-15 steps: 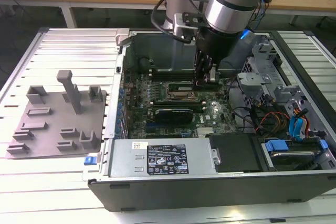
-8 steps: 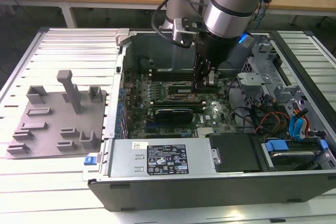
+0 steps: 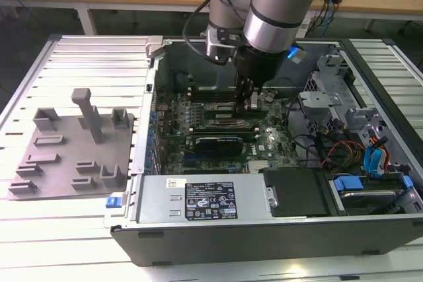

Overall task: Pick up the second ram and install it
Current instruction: 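Insert the second ram into the second slot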

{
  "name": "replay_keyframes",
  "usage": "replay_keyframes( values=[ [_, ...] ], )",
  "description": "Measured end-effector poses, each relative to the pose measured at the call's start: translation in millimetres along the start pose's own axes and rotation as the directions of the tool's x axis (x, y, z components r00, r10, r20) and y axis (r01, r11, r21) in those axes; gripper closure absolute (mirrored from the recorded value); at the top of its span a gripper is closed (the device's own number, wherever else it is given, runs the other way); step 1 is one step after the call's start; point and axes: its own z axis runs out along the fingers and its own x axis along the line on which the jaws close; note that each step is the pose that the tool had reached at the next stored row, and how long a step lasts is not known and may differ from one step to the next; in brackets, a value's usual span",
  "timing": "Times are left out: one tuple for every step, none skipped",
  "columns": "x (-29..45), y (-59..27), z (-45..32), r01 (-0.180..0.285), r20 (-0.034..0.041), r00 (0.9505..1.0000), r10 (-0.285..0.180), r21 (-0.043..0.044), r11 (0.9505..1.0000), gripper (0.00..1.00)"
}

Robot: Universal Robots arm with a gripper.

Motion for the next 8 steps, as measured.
replay_keyframes(
  values=[
    [0.0,3.7,1.1,0.000,0.0000,1.0000,0.000,0.0000,1.0000,0.89],
    [0.1,5.6,2.0,0.000,0.0001,1.0000,0.000,0.0001,1.0000,0.89],
    [-0.1,7.0,3.1,0.000,0.0000,1.0000,0.000,0.0001,1.0000,0.89],
    [-0.4,8.3,4.5,0.000,0.0000,1.0000,0.000,0.0001,1.0000,0.89],
    [-0.8,8.8,5.6,0.000,-0.0001,1.0000,0.000,0.0000,1.0000,0.89],
    [-1.0,9.4,6.7,0.000,0.0001,1.0000,0.000,0.0001,1.0000,0.89],
    [-1.1,10.0,7.8,0.000,0.0000,1.0000,0.000,0.0001,1.0000,0.89],
    [-1.2,10.7,8.8,0.000,0.0001,1.0000,0.000,0.0001,1.0000,0.89]
  ],
)
